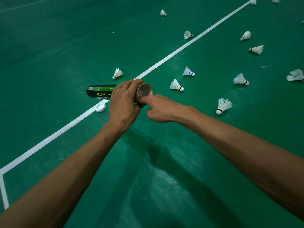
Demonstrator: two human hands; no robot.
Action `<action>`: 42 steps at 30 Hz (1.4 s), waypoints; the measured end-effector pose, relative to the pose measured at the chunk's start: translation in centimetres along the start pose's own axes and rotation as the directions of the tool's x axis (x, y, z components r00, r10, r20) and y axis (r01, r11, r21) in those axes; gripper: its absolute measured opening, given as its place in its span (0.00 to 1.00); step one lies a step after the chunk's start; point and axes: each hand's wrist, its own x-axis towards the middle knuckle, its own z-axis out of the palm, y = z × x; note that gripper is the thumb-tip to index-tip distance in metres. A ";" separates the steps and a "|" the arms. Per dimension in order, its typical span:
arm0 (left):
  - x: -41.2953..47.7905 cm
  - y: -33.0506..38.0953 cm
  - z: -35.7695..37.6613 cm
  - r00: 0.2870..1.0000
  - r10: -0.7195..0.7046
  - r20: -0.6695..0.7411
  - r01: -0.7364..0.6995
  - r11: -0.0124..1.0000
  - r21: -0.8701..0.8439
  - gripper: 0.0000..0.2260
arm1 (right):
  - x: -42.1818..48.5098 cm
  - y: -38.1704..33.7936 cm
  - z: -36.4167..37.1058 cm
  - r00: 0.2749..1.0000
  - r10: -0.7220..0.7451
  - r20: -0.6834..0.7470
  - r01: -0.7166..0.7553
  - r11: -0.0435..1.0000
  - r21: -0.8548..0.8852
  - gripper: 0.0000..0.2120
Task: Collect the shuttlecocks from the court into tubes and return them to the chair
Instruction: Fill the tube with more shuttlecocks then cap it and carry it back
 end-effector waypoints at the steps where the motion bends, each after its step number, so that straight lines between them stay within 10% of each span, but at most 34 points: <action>1: 0.0 0.0 0.0 1.000 -0.001 0.001 0.001 1.000 -0.001 0.31 | 0.0 0.0 0.1 1.000 0.001 -0.002 -0.001 1.000 -0.002 0.27; 8: -0.2 -0.7 0.0 0.999 -0.049 0.014 0.049 0.999 -0.008 0.33 | 0.4 0.1 0.2 0.999 -0.018 -0.028 0.018 1.000 -0.014 0.25; 17: 0.4 -4.8 -3.7 0.949 -0.298 -0.099 0.258 0.920 -0.294 0.33 | 2.4 0.0 1.4 0.787 0.122 -0.604 0.185 0.888 0.421 0.18; 28: 1.5 -14.5 -11.3 0.556 -0.760 -0.338 0.452 0.617 -0.644 0.27 | 12.5 0.4 10.7 0.955 0.239 -0.174 -0.143 0.889 0.436 0.22; 42: 0.9 -15.5 -9.6 0.683 -0.674 -0.282 0.532 0.723 -0.440 0.21 | 17.5 -4.4 16.7 0.995 0.091 -0.044 -0.058 0.870 0.490 0.29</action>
